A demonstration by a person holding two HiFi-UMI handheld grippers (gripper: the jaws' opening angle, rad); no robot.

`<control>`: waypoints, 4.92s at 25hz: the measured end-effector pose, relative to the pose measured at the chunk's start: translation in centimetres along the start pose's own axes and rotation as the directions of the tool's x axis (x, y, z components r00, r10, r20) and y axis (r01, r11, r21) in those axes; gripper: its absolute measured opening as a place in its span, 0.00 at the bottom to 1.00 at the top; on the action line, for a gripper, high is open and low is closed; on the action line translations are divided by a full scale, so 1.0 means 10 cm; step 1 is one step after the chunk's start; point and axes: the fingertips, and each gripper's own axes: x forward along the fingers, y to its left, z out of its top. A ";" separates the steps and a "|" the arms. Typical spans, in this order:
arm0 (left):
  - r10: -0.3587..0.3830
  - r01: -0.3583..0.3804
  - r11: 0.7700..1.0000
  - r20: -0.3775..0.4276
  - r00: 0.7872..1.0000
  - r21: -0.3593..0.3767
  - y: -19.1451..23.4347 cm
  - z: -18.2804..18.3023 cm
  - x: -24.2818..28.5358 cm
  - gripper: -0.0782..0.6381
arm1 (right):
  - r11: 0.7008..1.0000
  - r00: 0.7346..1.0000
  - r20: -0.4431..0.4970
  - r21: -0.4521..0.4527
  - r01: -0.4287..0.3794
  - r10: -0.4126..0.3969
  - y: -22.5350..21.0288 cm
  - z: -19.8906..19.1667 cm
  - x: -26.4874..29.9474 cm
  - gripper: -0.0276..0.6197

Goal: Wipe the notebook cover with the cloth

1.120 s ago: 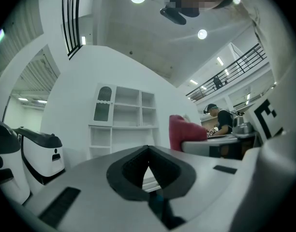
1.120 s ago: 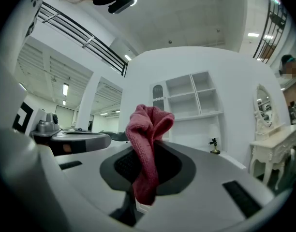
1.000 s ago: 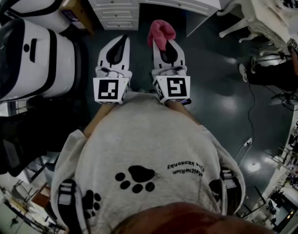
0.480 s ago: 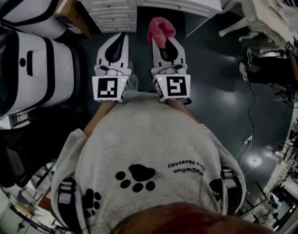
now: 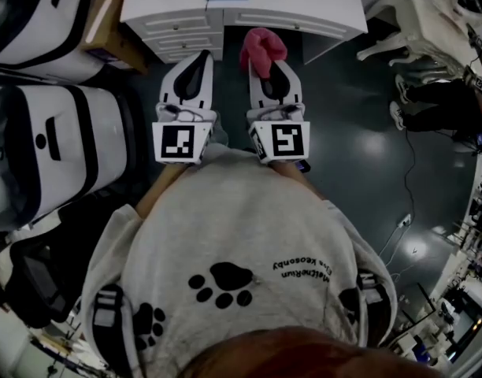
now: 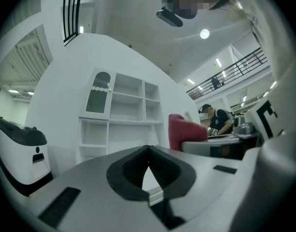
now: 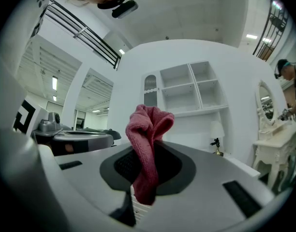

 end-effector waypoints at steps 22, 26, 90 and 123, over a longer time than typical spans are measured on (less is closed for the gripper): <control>-0.088 0.089 0.995 0.003 0.996 -0.051 0.77 -0.16 0.85 0.13 | 0.995 0.995 -0.024 -0.006 0.098 -0.098 -0.22 -0.11 1.03 0.14; -0.105 0.105 0.993 0.012 0.994 -0.048 0.77 -0.14 0.86 0.13 | 0.994 0.993 -0.022 -0.008 0.112 -0.112 -0.23 -0.12 1.02 0.14; 0.106 -0.110 0.993 -0.080 0.991 -0.041 1.79 -0.79 3.81 0.13 | 0.962 0.959 -0.078 0.014 -0.272 0.272 -1.82 -0.64 4.05 0.14; 0.094 -0.113 0.991 -0.214 0.972 -0.078 2.32 -1.57 3.82 0.13 | 0.942 0.924 -0.210 -0.029 -0.333 0.320 -1.79 -1.35 4.81 0.14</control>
